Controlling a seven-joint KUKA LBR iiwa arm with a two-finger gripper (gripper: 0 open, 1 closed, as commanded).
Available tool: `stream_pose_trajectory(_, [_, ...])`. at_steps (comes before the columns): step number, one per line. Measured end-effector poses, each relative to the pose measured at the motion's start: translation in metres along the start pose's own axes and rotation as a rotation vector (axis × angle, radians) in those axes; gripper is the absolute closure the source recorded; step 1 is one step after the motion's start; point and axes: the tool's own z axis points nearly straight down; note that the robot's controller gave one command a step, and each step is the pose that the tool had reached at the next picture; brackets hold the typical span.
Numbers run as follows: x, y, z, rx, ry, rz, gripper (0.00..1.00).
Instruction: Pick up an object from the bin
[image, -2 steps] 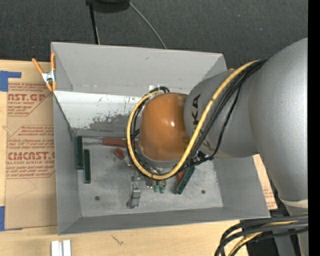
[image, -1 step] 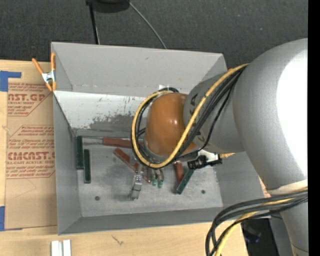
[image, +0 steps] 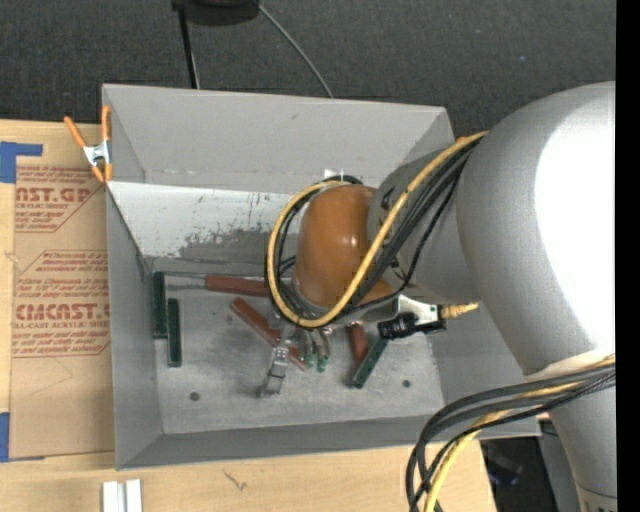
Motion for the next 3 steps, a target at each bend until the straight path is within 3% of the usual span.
stream_pose_trajectory(1, [-0.012,0.001,-0.019,-0.003,-0.002,0.112,0.00])
stream_pose_trajectory(2, [-0.011,0.004,0.000,-0.003,-0.004,0.169,0.00])
stream_pose_trajectory(3, [0.006,0.018,0.011,-0.003,-0.001,0.192,1.00])
